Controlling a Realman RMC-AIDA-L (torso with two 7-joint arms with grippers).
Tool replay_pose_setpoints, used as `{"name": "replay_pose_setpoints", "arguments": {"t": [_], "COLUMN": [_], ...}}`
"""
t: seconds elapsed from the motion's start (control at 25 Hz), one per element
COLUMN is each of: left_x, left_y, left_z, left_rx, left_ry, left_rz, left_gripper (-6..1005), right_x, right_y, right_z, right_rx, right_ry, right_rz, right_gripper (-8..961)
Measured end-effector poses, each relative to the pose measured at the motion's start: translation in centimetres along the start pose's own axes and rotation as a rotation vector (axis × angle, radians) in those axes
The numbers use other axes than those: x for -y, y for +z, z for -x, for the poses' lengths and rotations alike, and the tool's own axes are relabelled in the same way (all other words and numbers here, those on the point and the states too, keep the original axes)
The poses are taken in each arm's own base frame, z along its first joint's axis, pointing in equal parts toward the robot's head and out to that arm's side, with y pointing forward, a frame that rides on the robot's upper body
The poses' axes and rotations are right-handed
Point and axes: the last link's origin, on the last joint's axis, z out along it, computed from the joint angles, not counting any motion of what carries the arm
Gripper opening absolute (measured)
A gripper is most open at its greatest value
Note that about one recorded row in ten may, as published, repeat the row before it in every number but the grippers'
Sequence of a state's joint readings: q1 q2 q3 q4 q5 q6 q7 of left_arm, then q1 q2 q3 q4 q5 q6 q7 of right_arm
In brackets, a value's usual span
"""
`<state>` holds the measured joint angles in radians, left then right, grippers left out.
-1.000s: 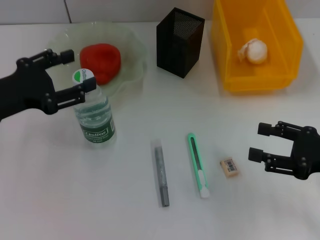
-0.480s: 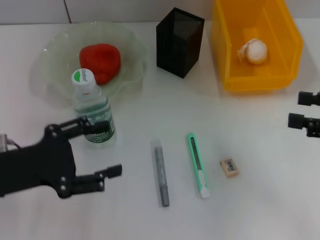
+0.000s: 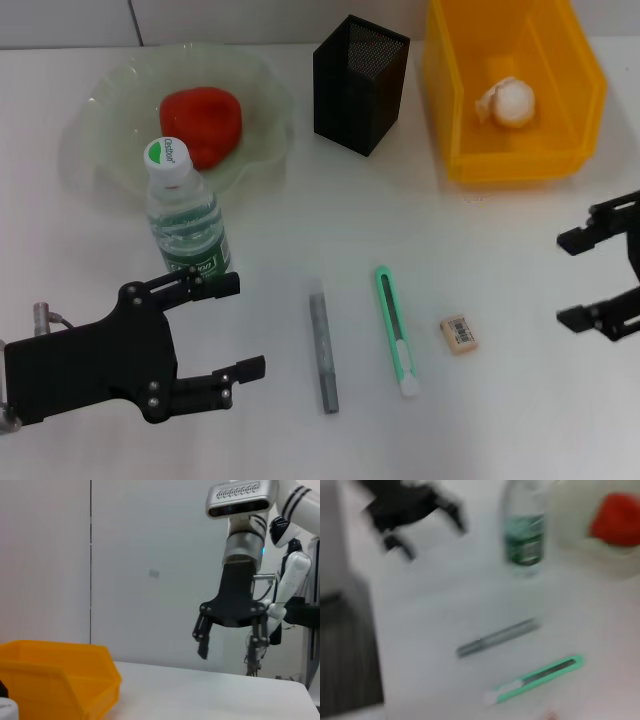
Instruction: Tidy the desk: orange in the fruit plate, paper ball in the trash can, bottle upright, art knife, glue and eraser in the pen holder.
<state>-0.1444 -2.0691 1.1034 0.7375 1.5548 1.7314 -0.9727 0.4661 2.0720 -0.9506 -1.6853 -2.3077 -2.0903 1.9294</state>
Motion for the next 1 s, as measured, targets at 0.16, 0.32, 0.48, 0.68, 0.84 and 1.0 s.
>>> {"name": "replay_pose_setpoints", "arguments": {"t": [0.16,0.32,0.48,0.68,0.84,1.0], "left_x": [0.0,0.0,0.2,0.4,0.1,-0.2], "left_y": [0.0,0.0,0.5,0.9,1.4,2.8], "left_z": [0.1,0.1,0.1,0.4,1.9,3.6], "left_rx": [0.002,0.004,0.015,0.037,0.145,0.188], "left_ry": [0.000,-0.001,0.002,-0.018,0.003,-0.035], "left_rz": [-0.003,-0.005,0.020,0.047,0.090,0.086], "left_gripper": [815,815,815,815,814,814], "right_x": [-0.3,-1.0,-0.7,-1.0,0.1,0.7], "right_y": [0.9,2.5,2.9,4.7,6.9,9.2], "right_z": [2.8,4.5,4.0,3.5,2.2,2.0], "right_rx": [-0.092,-0.147,-0.160,-0.207,-0.287,-0.323], "right_ry": [-0.181,-0.275,-0.267,-0.350,-0.540,-0.655], "right_rz": [0.036,0.050,0.051,0.107,0.106,0.167], "right_gripper": [776,774,773,773,772,772]}}
